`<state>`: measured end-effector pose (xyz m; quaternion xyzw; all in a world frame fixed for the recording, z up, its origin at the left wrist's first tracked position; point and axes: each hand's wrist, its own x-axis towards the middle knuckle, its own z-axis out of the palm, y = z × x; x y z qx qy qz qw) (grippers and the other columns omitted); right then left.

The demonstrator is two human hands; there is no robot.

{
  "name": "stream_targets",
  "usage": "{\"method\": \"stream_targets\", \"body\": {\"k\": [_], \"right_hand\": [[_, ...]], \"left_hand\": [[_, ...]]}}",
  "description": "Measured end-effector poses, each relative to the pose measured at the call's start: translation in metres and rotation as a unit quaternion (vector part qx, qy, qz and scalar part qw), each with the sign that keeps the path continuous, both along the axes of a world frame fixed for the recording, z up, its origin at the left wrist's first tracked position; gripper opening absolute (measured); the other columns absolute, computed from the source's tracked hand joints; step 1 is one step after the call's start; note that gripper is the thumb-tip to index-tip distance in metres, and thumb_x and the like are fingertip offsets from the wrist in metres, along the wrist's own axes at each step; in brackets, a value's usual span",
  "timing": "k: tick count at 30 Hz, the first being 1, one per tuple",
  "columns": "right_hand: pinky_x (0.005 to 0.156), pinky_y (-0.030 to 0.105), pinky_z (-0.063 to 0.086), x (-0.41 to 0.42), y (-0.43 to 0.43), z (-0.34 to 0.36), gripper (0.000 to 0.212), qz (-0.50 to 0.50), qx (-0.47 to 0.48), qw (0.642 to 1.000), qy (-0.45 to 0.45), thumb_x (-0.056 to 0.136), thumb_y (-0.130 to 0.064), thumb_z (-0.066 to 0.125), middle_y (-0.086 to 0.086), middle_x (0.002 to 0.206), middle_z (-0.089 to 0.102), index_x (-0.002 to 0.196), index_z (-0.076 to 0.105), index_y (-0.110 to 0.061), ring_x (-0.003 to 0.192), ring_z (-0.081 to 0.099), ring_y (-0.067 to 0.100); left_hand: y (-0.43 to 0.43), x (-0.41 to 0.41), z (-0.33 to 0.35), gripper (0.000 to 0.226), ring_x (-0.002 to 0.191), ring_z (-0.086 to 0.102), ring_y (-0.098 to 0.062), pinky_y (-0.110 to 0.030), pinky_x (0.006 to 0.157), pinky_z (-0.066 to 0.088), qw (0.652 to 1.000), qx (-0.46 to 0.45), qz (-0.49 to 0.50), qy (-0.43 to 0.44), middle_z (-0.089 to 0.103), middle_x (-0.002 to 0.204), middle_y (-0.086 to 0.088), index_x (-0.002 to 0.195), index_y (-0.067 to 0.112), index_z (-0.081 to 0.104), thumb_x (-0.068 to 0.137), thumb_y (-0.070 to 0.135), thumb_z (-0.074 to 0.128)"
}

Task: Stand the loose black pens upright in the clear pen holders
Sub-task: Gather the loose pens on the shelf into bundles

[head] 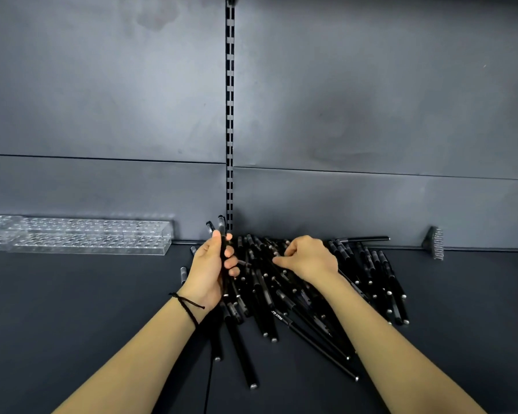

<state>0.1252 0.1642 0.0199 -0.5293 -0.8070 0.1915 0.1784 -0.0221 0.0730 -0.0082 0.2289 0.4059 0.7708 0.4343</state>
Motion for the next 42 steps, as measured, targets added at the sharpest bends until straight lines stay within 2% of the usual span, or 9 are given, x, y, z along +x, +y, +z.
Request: {"method": "stream_targets", "body": {"k": [4,11,15,18,24,29,34,39,42], "right_hand": [[0.063,0.026,0.044,-0.006,0.001,0.002,0.021,-0.001,0.016,0.999,-0.048,0.081,-0.041,0.072,-0.003,0.083,0.07,0.085,0.073,-0.02,0.081,0.068,0.019],[0.057,0.022,0.038,-0.007,-0.004,0.0,0.017,-0.002,0.086,0.99,-0.11,0.079,-0.029,0.069,-0.001,0.09,0.073,0.093,0.074,-0.02,0.084,0.068,0.019],[0.064,0.026,0.043,-0.003,-0.002,-0.007,0.012,0.024,0.097,0.993,-0.067,0.081,-0.027,0.068,-0.005,0.092,0.07,0.092,0.068,-0.025,0.089,0.065,0.018],[0.066,0.027,0.046,-0.002,0.002,-0.013,0.007,0.053,0.066,0.996,-0.009,0.081,-0.036,0.07,-0.012,0.074,0.061,0.081,0.064,-0.033,0.079,0.061,0.013],[0.067,0.028,0.048,-0.009,0.002,-0.013,0.054,0.036,0.049,0.996,-0.059,0.078,-0.068,0.061,-0.004,0.076,0.07,0.085,0.072,-0.017,0.078,0.068,0.015],[0.055,0.024,0.037,-0.019,0.005,-0.007,0.059,0.028,0.01,0.995,-0.093,0.074,-0.074,0.06,-0.007,0.054,0.053,0.058,0.051,-0.018,0.059,0.06,0.014],[0.062,0.028,0.042,-0.025,0.017,-0.006,0.06,0.051,-0.036,0.993,-0.096,0.073,-0.068,0.067,-0.005,0.057,0.049,0.06,0.039,-0.018,0.057,0.052,0.015],[0.066,0.033,0.05,-0.024,0.023,-0.015,0.051,0.044,-0.073,0.996,0.036,0.075,-0.051,0.075,0.004,0.066,0.065,0.052,0.048,-0.014,0.058,0.057,0.017],[0.067,0.025,0.057,-0.015,0.014,-0.009,0.033,0.065,-0.108,0.968,0.217,0.081,-0.035,0.076,-0.004,0.061,0.07,0.077,0.073,-0.003,0.061,0.065,0.005]], "left_hand": [[0.001,-0.003,-0.003,0.032,0.041,0.028,-0.005,-0.016,0.035,0.024,1.0,-0.005,-0.01,-0.003,0.035,0.054,0.006,0.093,0.012,0.057,0.1,0.041,0.045],[0.004,-0.003,-0.002,0.019,0.051,0.048,-0.008,-0.019,0.046,0.043,0.998,0.018,-0.055,-0.036,0.054,0.065,0.002,0.096,0.009,0.062,0.1,0.022,0.048],[0.004,-0.005,-0.004,0.018,0.052,0.053,-0.009,-0.021,0.049,0.048,0.997,0.019,-0.058,-0.048,0.06,0.066,0.001,0.098,0.009,0.062,0.1,0.02,0.048],[0.005,-0.007,-0.004,0.018,0.052,0.054,-0.01,-0.021,0.049,0.048,0.997,0.014,-0.052,-0.061,0.059,0.067,0.0,0.098,0.009,0.062,0.1,0.02,0.049],[0.004,-0.01,-0.004,0.018,0.05,0.052,-0.009,-0.021,0.048,0.048,0.996,0.017,-0.044,-0.08,0.058,0.066,0.0,0.096,0.009,0.062,0.1,0.02,0.048],[0.004,-0.01,-0.004,0.018,0.05,0.052,-0.009,-0.02,0.047,0.047,0.995,0.01,-0.045,-0.083,0.058,0.065,0.001,0.096,0.01,0.062,0.1,0.021,0.049],[0.003,-0.011,-0.004,0.017,0.051,0.052,-0.009,-0.02,0.047,0.047,0.995,0.004,-0.046,-0.089,0.057,0.066,0.001,0.098,0.01,0.062,0.1,0.022,0.049],[0.004,-0.007,-0.002,0.016,0.056,0.063,-0.011,-0.022,0.053,0.055,0.995,-0.006,-0.031,-0.092,0.066,0.074,-0.003,0.103,0.007,0.062,0.1,0.017,0.05],[0.005,-0.006,-0.001,0.015,0.081,0.072,-0.019,-0.027,0.068,0.061,0.994,-0.003,-0.023,-0.11,0.071,0.099,-0.014,0.107,0.003,0.06,0.099,0.011,0.05]]}}
